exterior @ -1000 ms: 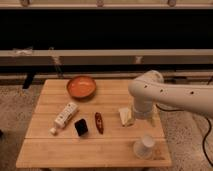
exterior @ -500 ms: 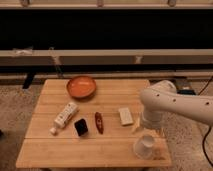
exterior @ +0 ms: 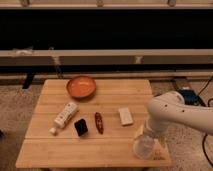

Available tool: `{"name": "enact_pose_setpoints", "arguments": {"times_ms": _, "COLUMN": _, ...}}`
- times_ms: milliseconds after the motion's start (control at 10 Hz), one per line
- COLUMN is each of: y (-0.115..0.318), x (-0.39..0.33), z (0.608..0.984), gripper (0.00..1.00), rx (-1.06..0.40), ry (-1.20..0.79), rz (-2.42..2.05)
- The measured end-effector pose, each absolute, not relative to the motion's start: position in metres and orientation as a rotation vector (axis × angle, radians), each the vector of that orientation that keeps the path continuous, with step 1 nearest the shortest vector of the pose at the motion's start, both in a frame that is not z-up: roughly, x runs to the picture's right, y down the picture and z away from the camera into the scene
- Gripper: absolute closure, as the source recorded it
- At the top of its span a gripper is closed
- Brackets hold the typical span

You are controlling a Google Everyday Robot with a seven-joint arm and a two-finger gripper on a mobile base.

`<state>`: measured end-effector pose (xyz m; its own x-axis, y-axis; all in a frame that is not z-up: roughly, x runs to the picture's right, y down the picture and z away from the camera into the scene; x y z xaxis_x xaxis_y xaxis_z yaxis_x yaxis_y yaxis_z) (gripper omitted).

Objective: Place the ceramic cup over the eraser

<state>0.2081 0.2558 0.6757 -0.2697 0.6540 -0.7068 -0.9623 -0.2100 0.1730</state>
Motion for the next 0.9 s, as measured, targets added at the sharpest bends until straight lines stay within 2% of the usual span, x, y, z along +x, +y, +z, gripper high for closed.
{"name": "enact_pose_setpoints", "arguments": {"times_ms": 400, "y": 0.271, "x": 0.211, "z": 0.685, "gripper": 0.2, "rx": -0.614, "ry": 0.703, "rz": 1.77}}
{"name": "enact_pose_setpoints", "arguments": {"times_ms": 900, "y": 0.267, "x": 0.213, "z": 0.706, "gripper": 0.2, "rx": -0.604, "ry": 0.625, "rz": 1.782}}
